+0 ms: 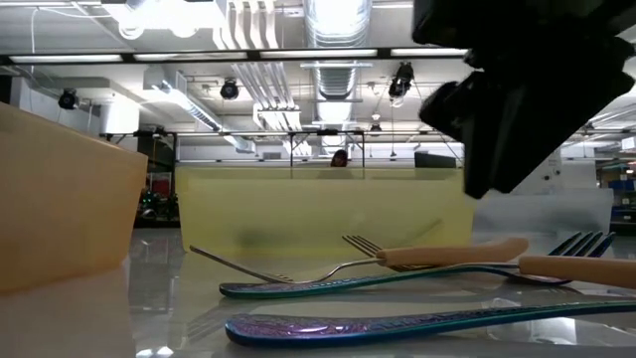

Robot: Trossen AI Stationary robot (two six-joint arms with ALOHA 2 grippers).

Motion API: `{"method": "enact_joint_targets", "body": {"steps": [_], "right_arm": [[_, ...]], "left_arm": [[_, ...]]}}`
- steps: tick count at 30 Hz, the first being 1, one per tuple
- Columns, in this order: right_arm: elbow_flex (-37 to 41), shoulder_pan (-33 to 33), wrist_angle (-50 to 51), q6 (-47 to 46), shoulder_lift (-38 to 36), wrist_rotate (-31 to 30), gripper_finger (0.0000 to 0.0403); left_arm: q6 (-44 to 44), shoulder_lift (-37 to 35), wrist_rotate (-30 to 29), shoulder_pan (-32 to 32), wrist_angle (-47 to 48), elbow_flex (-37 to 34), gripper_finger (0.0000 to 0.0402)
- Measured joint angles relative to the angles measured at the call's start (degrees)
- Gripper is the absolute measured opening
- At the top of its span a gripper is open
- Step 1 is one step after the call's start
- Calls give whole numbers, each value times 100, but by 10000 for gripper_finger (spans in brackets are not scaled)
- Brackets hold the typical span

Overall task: Sort silverware by color (type)
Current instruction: Put the top orange fork into the orange bin

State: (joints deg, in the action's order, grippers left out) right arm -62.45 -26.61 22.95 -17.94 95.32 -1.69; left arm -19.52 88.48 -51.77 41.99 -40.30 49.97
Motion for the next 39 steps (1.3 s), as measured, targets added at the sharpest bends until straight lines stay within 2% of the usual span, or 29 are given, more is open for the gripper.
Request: {"method": "enact_joint_targets", "body": {"steps": [10, 14, 17, 27, 39], "right_arm": [[-966, 5, 99, 838, 1092, -4, 100], [-1116, 9, 361, 893, 1286, -399, 100], [-1135, 10, 416, 906, 1331, -738, 100], [-1221, 1, 553, 1047, 1214, -735, 100], [-1224, 142, 576, 1340, 1308, -748, 100]], "left_arm": [[270, 75, -68, 299, 63, 335, 37], [274, 75, -446, 502, 93, 335, 37], [275, 75, -749, 661, 109, 322, 37], [276, 75, -1334, 982, 111, 325, 37], [257, 75, -1383, 997, 111, 325, 37]]}}
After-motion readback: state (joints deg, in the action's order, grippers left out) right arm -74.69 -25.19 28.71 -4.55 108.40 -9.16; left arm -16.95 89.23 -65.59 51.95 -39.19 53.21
